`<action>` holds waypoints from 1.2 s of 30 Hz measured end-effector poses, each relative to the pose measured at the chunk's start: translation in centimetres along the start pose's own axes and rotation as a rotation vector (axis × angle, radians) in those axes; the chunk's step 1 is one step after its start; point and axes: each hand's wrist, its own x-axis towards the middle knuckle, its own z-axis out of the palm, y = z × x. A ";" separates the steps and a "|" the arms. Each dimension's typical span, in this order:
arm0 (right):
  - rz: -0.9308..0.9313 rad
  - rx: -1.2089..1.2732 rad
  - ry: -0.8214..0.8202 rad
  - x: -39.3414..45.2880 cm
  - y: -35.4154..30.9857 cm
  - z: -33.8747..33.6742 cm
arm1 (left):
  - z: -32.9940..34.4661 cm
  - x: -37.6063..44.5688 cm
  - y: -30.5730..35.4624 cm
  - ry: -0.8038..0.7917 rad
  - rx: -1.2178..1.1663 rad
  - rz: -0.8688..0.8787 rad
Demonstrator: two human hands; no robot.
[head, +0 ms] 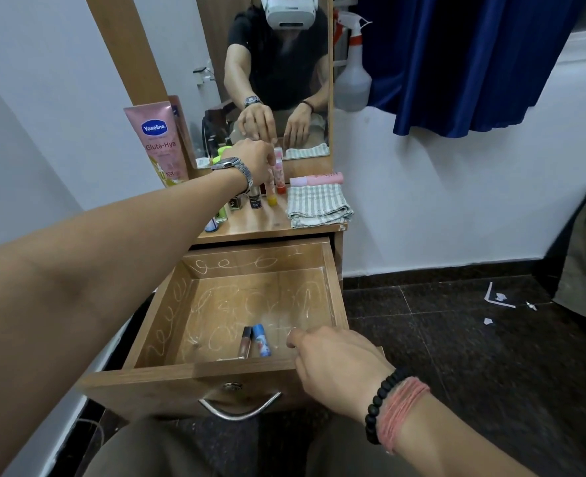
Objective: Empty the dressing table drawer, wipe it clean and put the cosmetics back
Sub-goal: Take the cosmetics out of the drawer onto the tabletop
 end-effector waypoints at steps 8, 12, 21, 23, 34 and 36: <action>-0.005 -0.003 0.026 -0.1 0.1 -0.1 | -1.1 -3.9 2.0 0.209 -0.084 0.310; 0.007 -0.003 0.017 0.1 -0.1 0.2 | 0.3 -9.7 3.7 -0.247 0.001 0.703; -0.013 -0.003 0.035 0.2 -0.1 0.5 | 6.4 -16.2 2.8 -0.772 0.203 0.777; -0.012 0.005 0.042 0.1 -0.1 0.4 | 6.9 -16.7 2.5 -0.785 0.199 0.788; -0.013 -0.016 0.001 -0.1 -0.4 -0.2 | 7.9 -17.7 1.4 -0.519 0.241 0.935; -0.005 -0.025 -0.003 -0.1 -0.3 -0.1 | 7.0 -17.0 1.3 -0.442 0.186 0.883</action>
